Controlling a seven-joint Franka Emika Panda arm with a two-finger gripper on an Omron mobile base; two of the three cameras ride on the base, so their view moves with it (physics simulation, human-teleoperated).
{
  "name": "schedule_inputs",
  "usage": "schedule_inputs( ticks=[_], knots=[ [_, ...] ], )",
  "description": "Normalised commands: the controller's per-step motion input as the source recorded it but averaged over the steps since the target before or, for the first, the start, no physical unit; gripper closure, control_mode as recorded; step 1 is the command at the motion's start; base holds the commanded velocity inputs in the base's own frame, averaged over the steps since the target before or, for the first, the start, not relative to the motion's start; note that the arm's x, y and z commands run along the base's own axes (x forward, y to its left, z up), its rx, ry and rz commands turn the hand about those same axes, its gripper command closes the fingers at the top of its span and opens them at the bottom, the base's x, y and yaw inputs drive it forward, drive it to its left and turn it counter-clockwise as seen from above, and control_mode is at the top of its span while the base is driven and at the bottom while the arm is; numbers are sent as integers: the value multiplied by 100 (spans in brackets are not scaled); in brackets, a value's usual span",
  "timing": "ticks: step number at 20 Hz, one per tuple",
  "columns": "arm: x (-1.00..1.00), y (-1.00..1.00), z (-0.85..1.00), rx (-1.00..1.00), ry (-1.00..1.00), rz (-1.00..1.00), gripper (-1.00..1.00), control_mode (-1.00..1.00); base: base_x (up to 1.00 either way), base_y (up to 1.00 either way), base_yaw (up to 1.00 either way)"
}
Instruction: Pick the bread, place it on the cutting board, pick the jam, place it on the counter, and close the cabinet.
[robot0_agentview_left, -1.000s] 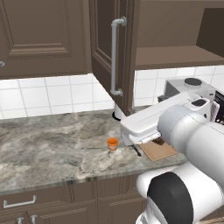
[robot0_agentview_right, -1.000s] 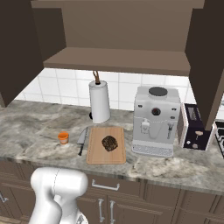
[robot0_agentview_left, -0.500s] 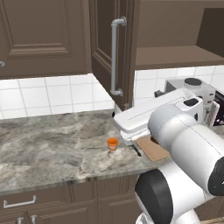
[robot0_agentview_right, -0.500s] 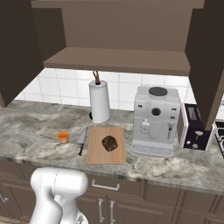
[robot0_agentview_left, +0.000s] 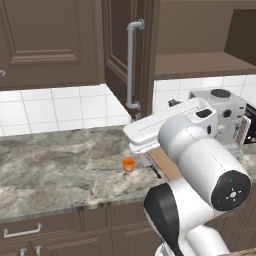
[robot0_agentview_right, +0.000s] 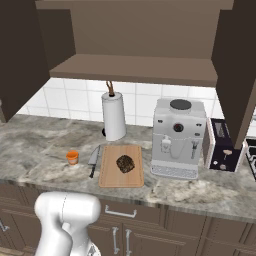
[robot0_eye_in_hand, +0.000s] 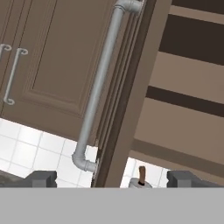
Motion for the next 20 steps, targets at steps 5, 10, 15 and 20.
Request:
schedule_inputs(
  ticks=[5,10,15,20],
  knots=[
    [27,0,-37,0,-9,0,-100,-100,0,0,0],
    [29,0,-36,0,-9,0,-100,-100,0,0,0],
    [33,0,-30,0,-9,0,-100,-100,0,0,0],
    [33,0,-29,0,-8,0,-100,-100,0,0,0]
  ],
)
